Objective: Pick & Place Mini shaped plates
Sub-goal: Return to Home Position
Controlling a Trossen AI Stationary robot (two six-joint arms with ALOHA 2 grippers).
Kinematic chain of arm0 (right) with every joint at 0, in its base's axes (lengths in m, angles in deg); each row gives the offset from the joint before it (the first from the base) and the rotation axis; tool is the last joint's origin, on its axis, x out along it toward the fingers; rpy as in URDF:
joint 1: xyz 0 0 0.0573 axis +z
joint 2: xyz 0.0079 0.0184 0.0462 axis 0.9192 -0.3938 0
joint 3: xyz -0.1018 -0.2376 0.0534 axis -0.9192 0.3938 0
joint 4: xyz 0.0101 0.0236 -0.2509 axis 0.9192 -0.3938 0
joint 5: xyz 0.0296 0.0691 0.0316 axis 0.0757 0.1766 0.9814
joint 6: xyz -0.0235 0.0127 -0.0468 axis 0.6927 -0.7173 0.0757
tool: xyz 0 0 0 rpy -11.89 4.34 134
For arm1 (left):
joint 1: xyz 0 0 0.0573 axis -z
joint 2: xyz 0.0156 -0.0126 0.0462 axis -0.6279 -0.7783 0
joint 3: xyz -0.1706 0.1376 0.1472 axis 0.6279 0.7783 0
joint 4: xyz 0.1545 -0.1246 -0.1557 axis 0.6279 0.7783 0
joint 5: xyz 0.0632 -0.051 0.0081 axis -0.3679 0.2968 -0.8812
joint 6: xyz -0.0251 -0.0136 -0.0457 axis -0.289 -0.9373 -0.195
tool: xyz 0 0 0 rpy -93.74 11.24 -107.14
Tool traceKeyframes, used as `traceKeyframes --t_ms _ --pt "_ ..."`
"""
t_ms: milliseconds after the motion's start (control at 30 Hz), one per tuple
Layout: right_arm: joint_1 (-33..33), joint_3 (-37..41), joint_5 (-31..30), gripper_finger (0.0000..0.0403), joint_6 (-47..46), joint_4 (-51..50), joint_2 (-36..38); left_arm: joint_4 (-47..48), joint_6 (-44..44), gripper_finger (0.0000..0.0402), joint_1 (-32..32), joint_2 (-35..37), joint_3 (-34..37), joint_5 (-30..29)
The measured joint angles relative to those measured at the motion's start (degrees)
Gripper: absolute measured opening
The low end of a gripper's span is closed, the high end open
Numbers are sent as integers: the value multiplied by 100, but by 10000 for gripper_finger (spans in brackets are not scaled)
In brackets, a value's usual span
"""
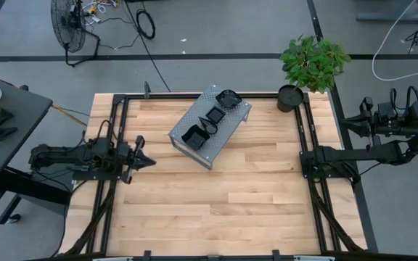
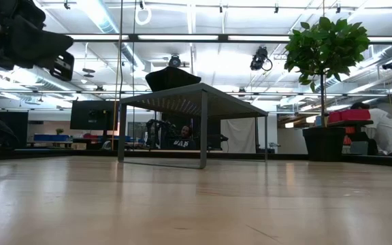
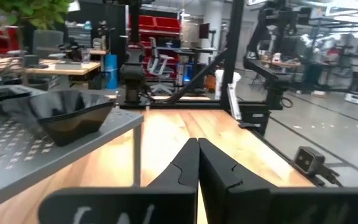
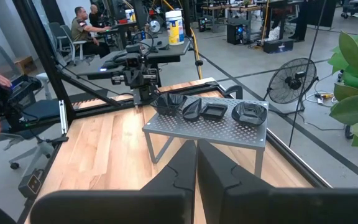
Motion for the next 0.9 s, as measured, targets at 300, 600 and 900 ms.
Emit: traceKeyframes --t_ms 300,600,900 --pt "0 -1 0 20 1 0 0 125 313 3 2 0 4 -779" --pt "0 -2 0 20 1 0 0 158 280 3 -1 0 7 -1010" --pt "0 -2 -1 20 2 1 0 162 295 12 -1 -15 7 -994"
